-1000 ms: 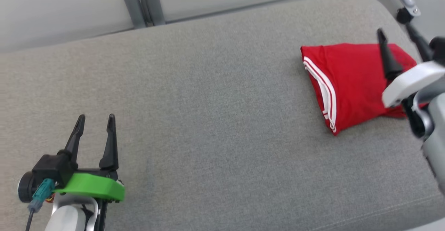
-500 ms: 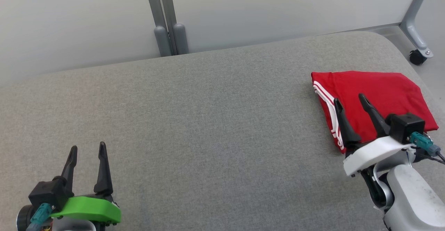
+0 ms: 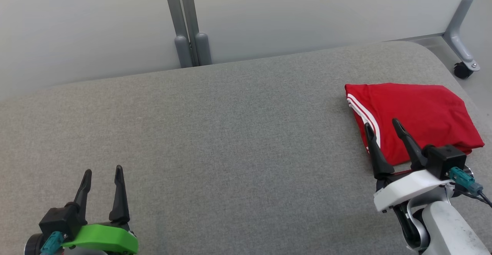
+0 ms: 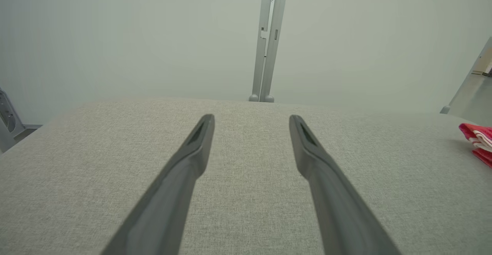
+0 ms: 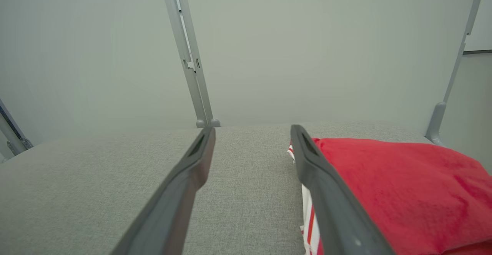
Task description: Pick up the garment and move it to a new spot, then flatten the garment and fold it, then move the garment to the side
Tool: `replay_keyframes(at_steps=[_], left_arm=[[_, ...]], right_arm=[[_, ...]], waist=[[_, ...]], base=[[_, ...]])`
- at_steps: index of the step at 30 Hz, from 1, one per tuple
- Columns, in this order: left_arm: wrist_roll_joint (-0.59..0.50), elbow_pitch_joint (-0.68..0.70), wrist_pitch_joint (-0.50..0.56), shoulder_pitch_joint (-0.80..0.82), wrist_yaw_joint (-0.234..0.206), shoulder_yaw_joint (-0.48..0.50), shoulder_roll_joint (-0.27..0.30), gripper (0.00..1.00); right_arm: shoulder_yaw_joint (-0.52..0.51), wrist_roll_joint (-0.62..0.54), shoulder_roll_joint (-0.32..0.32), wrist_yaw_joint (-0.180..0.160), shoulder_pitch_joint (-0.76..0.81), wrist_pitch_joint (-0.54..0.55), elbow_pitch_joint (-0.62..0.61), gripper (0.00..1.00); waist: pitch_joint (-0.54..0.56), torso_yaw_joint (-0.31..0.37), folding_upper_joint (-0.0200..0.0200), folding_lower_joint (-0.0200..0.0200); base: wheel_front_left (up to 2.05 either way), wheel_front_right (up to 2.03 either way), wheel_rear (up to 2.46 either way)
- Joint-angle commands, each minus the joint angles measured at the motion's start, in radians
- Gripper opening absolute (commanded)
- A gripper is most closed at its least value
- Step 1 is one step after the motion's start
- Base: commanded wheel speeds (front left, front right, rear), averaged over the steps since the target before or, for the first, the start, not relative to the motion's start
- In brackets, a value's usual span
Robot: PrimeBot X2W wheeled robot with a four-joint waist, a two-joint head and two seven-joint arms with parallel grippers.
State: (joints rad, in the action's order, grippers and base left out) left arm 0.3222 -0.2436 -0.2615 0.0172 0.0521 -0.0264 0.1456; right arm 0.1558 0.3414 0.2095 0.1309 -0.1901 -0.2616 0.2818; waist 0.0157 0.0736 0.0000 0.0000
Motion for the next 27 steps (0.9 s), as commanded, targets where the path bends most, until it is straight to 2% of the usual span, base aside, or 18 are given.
replay_keyframes(at_steps=[1,18,19,22,27], left_arm=[[-0.009,-0.004,-0.004,-0.008,0.006,0.011,-0.001,1.0],[-0.062,-0.025,-0.003,0.009,0.042,0.048,-0.033,1.0],[-0.062,-0.024,-0.001,0.002,0.037,0.045,-0.034,0.0],[-0.059,-0.05,0.006,-0.007,0.036,0.043,-0.041,0.0],[0.029,-0.056,0.039,0.008,0.039,0.059,-0.045,0.0]], right_arm=[[0.001,-0.01,-0.001,0.0,0.006,-0.004,-0.006,1.0],[0.0,-0.017,-0.007,0.0,-0.005,-0.004,0.001,1.0],[0.001,-0.008,-0.007,0.0,-0.001,0.0,0.001,0.0],[0.004,-0.005,-0.016,0.0,0.019,0.001,0.023,0.0],[-0.015,0.081,-0.026,0.0,0.022,0.027,0.019,0.0]], waist=[[-0.001,0.001,0.0,0.0],[-0.002,0.004,0.0,0.0],[-0.002,0.004,0.0,0.0],[-0.002,0.004,0.0,0.0],[-0.002,0.001,0.0,0.0]], base=[[0.0,0.0,0.0],[0.0,0.0,0.0],[0.0,0.0,0.0],[0.0,0.0,0.0],[0.0,0.0,0.0]])
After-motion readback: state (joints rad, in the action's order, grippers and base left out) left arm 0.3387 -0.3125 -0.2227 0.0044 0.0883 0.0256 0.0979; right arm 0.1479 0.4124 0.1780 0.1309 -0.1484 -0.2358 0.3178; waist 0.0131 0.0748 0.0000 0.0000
